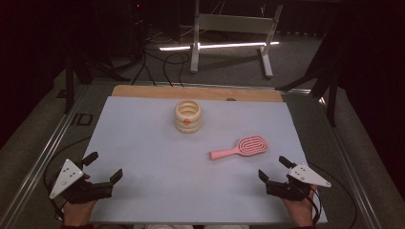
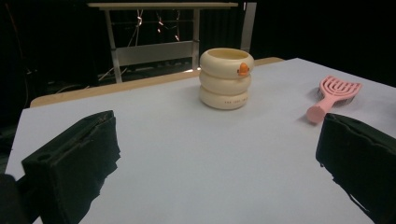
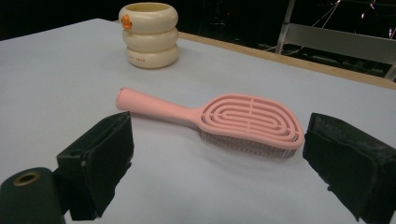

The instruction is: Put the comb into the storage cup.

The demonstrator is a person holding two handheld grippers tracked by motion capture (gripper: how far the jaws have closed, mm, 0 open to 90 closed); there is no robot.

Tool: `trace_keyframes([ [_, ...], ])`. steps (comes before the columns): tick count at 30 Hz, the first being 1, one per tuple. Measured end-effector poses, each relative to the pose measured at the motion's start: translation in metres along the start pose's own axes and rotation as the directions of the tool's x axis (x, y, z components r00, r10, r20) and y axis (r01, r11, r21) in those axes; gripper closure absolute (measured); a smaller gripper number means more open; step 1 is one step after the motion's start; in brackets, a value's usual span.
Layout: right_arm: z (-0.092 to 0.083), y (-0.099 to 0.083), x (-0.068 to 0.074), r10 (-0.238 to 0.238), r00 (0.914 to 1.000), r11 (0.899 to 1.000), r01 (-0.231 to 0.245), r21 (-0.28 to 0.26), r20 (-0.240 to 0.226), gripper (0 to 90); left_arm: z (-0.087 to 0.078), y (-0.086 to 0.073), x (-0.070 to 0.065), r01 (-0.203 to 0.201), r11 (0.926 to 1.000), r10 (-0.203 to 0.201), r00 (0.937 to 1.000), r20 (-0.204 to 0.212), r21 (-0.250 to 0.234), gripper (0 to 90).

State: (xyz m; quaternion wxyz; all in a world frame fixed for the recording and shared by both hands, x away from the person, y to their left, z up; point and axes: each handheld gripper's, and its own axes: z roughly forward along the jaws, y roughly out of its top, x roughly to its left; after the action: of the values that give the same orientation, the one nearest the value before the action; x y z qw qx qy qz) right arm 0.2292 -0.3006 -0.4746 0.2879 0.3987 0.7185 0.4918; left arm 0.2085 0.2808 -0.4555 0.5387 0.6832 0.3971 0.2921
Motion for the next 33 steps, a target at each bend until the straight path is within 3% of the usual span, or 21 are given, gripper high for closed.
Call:
trace_keyframes([
  [19,0.005,0.002,0.001,0.015,0.9998,1.000,-0.015,0.017,-0.010,8.4,0.001,-0.003,0.001,0.021,0.9998,-0.021,0.9995,-0.022,0.008,0.3],
  [33,0.011,0.010,0.007,-0.005,0.9997,1.000,0.006,0.030,-0.025,8.4,0.003,-0.004,0.000,0.015,0.9998,-0.015,0.9995,-0.029,0.016,0.3],
])
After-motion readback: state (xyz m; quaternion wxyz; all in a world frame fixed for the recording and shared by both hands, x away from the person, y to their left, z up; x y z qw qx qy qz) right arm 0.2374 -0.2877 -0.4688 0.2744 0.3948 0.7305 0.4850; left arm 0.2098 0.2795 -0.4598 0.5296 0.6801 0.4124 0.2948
